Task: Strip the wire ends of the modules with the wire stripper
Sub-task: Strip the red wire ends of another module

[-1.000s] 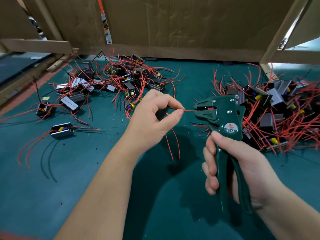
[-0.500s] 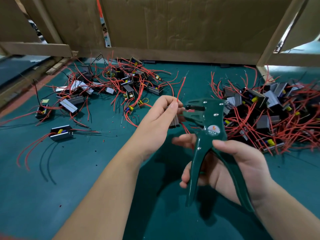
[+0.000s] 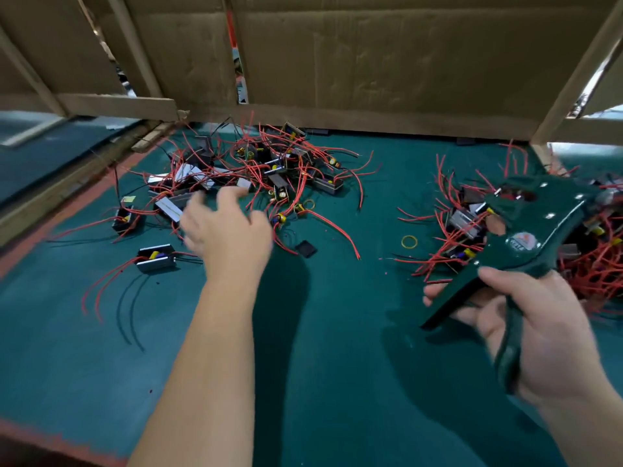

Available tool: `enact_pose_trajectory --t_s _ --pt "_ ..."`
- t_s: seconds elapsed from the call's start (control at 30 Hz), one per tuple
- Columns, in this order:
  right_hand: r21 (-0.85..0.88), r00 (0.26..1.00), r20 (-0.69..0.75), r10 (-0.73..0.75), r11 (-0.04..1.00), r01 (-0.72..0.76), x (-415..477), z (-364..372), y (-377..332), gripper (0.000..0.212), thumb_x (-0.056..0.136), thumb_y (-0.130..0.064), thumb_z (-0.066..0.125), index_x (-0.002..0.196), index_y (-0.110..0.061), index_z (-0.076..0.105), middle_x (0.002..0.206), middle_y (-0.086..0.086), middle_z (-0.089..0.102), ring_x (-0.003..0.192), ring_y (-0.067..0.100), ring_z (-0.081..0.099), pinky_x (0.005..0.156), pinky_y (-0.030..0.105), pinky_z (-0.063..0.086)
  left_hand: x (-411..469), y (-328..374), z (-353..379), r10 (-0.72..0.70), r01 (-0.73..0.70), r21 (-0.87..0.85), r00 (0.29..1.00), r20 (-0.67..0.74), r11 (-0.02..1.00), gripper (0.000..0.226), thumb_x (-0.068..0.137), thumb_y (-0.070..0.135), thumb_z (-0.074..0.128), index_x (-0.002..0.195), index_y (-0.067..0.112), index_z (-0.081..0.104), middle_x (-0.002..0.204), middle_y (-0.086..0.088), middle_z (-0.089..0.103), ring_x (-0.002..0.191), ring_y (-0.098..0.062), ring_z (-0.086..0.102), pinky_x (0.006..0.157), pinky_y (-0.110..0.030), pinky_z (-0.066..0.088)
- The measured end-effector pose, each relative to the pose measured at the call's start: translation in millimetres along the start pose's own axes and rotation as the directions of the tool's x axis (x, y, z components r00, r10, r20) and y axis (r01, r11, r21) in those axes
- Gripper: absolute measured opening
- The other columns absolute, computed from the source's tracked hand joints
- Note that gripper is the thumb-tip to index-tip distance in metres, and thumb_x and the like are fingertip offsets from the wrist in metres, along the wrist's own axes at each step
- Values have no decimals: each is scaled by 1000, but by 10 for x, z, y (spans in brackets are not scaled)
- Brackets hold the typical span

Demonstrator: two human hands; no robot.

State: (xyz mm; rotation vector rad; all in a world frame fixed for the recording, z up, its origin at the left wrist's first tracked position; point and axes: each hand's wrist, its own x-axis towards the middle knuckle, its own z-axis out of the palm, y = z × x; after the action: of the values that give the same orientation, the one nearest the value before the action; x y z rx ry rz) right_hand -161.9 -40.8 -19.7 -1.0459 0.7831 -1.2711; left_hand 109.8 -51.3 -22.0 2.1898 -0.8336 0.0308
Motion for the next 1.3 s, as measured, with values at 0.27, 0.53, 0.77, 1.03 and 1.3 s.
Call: enact_pose_trajectory --t_s 0.27,0.53,0.77,1.03,1.3 --pt "105 993 63 101 989 -108 -66 38 23 54 75 -14 50 128 -13 55 122 8 62 67 44 66 63 54 55 216 -297 22 -333 274 366 937 108 889 41 84 34 49 116 11 59 140 -22 39 137 -34 21 113 -53 8" --pt "137 981 108 164 975 -178 -66 62 18 58 72 -18 48 129 -9 52 122 14 61 67 44 63 65 56 55 179 -50 -24 -145 86 -713 989 -22 696 22 90 9 54 106 11 68 101 -3 69 85 -10 64 86 -24 49" --pt "244 924 271 268 910 -336 -61 88 -52 75 55 -27 72 125 -5 57 121 22 61 69 44 64 65 55 54 -82 245 -96 256 111 -953 949 186 281 23 72 2 66 63 22 72 67 8 68 65 -5 58 63 -16 43" --pt "369 817 501 285 784 -500 -53 86 -207 71 58 -26 75 124 -6 59 127 25 56 67 41 63 67 49 54 -504 405 -32 651 205 -869 590 477 451 29 69 -4 64 64 24 68 67 3 67 75 -16 69 67 -20 53" --pt "287 799 506 324 811 -510 -87 129 -191 82 53 -28 81 125 1 56 117 20 61 68 42 62 68 54 52 -575 467 17 576 196 -881 692 436 431 22 80 1 65 94 16 70 75 9 68 77 -12 71 67 -22 56"
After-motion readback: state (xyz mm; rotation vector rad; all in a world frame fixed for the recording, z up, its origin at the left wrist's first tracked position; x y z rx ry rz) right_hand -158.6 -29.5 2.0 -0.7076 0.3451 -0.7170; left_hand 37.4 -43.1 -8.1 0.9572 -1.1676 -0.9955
